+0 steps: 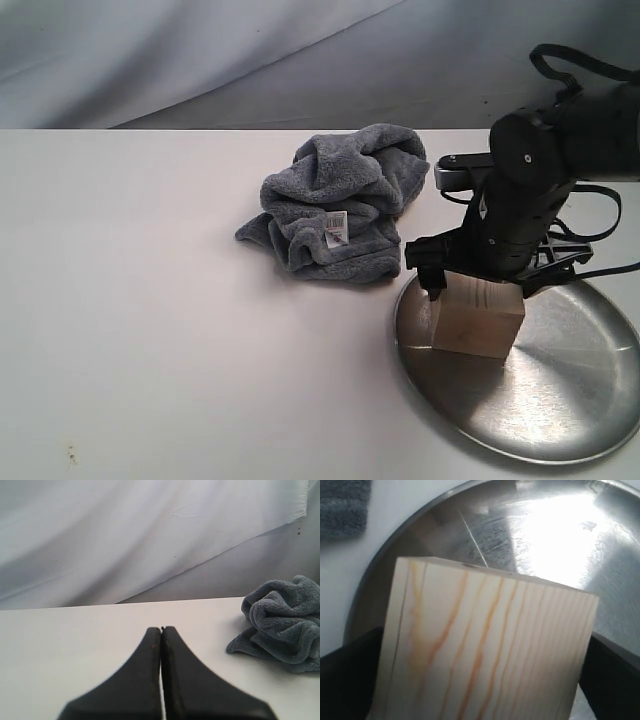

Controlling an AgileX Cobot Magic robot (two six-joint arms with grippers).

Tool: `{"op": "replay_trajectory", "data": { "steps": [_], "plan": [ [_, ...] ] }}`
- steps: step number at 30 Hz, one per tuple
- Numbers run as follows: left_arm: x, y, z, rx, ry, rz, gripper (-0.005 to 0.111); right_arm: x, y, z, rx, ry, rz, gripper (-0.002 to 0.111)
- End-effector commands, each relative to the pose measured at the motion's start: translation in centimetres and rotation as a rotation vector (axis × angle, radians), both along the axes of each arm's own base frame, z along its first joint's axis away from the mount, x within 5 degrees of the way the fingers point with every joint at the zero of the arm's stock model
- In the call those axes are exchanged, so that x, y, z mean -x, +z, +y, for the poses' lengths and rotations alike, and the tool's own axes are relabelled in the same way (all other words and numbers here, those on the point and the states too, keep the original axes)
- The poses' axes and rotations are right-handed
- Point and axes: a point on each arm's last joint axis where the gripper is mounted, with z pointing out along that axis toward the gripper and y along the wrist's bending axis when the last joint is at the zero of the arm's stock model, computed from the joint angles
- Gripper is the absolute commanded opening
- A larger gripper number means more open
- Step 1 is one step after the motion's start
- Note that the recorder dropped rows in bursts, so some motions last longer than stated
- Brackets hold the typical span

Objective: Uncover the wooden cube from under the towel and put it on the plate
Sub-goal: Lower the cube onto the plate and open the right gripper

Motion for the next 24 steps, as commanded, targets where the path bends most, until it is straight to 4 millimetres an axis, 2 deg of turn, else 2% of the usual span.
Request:
{"op": "replay_trajectory", "data": {
  "steps": [1,7,13,20,24],
  "plan": [
    [0.0,-0.1,0.0,0.005,-0.005,-0.002,0.0,0.1,0.4,-0.1,0.006,-0.014,0.014,0.091],
    [0.0,-0.1,0.0,0.005,-0.005,-0.002,0.0,0.4,1.7,-0.2,-0.007,-0.006,-0.008,0.091],
    [0.0,-0.1,0.0,0.005,-0.005,-0.002,0.0,1.6,5.5,-1.0,-0.032,0.02,-0.064,0.091],
    [0.0,-0.1,0.0,0.005,-0.005,-0.002,0.0,4.0,10.0,-2.5,-0.053,0.046,-0.125,0.091],
    [0.0,-0.1,0.0,0.005,-0.005,-0.002,0.0,6.5,11.0,-3.1,-0.07,0.09,-0.18,0.09]
  ]
}}
